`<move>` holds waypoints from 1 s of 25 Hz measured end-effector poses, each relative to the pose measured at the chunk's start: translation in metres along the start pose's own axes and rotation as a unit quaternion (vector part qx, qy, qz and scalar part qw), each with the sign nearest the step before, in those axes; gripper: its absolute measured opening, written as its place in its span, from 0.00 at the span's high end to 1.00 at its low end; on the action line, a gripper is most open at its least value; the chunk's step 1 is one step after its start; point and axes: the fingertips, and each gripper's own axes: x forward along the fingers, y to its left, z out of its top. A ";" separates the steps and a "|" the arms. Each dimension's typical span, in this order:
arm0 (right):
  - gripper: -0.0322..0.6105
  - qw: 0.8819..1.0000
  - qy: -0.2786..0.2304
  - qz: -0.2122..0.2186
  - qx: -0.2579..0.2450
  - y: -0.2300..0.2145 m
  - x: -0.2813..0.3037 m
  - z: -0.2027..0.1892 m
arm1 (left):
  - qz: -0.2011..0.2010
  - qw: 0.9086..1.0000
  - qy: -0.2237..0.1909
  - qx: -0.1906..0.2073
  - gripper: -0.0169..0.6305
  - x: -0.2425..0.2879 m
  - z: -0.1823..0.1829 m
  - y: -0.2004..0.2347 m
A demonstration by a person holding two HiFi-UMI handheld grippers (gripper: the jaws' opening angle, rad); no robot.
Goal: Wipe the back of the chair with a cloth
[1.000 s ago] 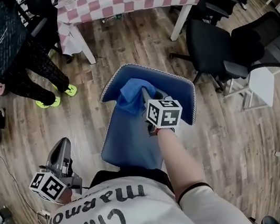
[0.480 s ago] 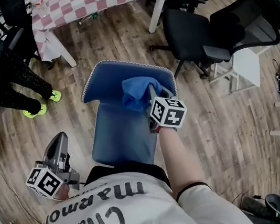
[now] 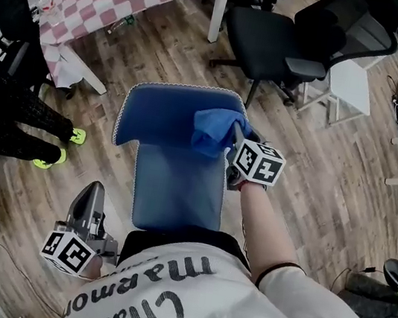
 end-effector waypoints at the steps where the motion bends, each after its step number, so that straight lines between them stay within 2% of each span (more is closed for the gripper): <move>1: 0.88 1.000 -0.001 -0.002 0.002 -0.002 -0.001 -0.002 | 0.002 1.000 -0.001 0.002 0.97 -0.002 0.000 0.000; 8: 0.88 1.000 -0.006 -0.027 0.009 -0.012 -0.008 -0.006 | 0.011 1.000 0.006 -0.004 0.97 -0.010 -0.003 0.011; 14: 0.88 0.997 -0.010 -0.068 0.021 -0.025 -0.018 -0.012 | -0.002 1.000 0.020 -0.007 0.97 -0.009 -0.001 0.025; 19: 0.88 0.992 -0.012 -0.121 0.030 -0.031 -0.028 -0.017 | -0.024 0.999 0.031 -0.006 0.97 -0.002 0.010 0.042; 25: 0.88 0.976 -0.034 -0.206 0.053 -0.030 -0.043 -0.022 | -0.054 0.996 0.074 0.001 0.97 0.012 0.022 0.074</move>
